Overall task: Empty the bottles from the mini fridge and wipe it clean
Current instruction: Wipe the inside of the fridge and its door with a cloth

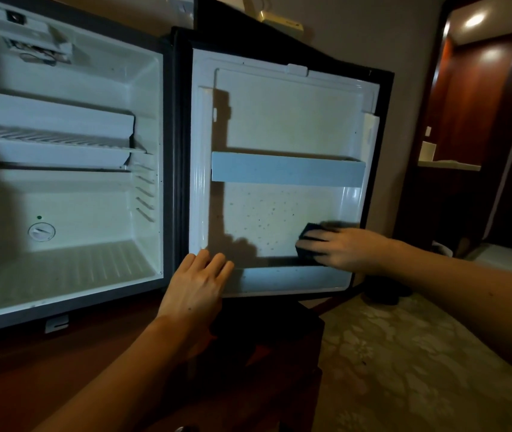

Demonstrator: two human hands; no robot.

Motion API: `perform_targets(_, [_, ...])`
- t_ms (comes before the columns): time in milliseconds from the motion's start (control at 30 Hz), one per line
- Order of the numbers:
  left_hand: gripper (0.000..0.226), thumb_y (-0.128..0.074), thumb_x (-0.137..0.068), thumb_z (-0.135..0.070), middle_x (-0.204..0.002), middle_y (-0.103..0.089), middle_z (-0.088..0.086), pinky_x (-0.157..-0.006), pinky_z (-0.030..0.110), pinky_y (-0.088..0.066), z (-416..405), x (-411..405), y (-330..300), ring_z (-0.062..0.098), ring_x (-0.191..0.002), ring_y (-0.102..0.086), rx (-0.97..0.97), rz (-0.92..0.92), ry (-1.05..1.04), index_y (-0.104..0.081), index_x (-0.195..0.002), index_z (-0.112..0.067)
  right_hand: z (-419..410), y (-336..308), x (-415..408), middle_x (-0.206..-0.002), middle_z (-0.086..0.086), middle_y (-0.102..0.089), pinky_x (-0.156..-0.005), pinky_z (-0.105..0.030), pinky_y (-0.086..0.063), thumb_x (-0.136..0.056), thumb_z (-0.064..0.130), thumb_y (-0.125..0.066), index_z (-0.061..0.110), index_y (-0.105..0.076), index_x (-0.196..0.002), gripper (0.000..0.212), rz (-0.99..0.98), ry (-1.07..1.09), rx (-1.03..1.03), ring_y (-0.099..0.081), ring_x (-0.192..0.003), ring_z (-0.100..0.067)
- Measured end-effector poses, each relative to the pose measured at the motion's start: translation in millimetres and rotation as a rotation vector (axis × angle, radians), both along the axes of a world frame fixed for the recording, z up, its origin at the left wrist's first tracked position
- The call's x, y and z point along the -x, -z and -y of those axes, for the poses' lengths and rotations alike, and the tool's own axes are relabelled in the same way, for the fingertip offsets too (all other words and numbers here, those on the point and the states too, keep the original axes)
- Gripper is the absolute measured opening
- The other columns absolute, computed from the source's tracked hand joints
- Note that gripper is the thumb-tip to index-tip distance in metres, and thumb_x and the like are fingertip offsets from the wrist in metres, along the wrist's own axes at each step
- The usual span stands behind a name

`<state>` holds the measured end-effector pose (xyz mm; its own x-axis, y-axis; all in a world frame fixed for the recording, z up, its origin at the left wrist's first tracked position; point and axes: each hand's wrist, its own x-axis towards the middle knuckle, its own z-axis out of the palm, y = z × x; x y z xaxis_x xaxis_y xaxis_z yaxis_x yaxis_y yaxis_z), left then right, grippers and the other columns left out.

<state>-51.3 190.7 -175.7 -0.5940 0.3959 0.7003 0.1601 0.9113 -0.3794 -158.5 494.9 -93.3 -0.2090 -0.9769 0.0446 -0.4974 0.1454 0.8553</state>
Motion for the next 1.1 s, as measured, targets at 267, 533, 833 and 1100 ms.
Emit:
perform_targets(267, [0.063,-0.088,-0.036,-0.024,-0.082,-0.057,0.004,-0.059,0.035,-0.044,0.9,0.7,-0.9,0.024,-0.073,-0.048,0.002,0.016,-0.011,-0.066,-0.094,-0.012,11.1,0.2,2.1,-0.138,-0.021,-0.052,-0.095,-0.048,-0.051,-0.073,0.001,-0.070,0.005,-0.071,-0.103,0.030,-0.073,-0.011,0.328,-0.051,-0.124,-0.041])
perform_targets(533, [0.070,-0.090,-0.034,-0.027,-0.084,-0.059,0.005,-0.060,0.036,-0.047,-0.9,1.5,-1.8,0.026,-0.075,-0.052,0.001,0.027,-0.008,-0.066,-0.097,-0.011,13.1,-23.1,-2.5,-0.139,-0.022,-0.050,-0.092,-0.046,-0.054,-0.074,-0.002,-0.066,0.005,-0.069,-0.106,0.034,-0.041,0.057,0.441,-0.053,-0.121,-0.041])
perform_targets(833, [0.066,-0.088,-0.035,-0.025,-0.083,-0.057,0.005,-0.060,0.035,-0.045,0.6,0.3,-0.9,0.026,-0.074,-0.051,0.005,0.012,0.001,-0.065,-0.096,-0.011,5.3,-4.4,1.4,-0.142,-0.017,-0.050,-0.093,-0.050,-0.053,-0.077,0.005,-0.071,0.009,-0.072,-0.103,0.026,-0.011,0.031,0.108,-0.051,-0.126,-0.038])
perform_targets(1100, [0.070,-0.090,-0.033,-0.028,-0.083,-0.059,0.005,-0.060,0.035,-0.048,1.1,1.4,-1.7,0.026,-0.075,-0.053,0.005,0.021,-0.003,-0.067,-0.096,-0.011,12.0,7.7,6.2,-0.141,-0.018,-0.051,-0.095,-0.048,-0.051,-0.078,0.002,-0.067,0.007,-0.071,-0.105,0.028,-0.025,-0.053,0.153,-0.049,-0.129,-0.040])
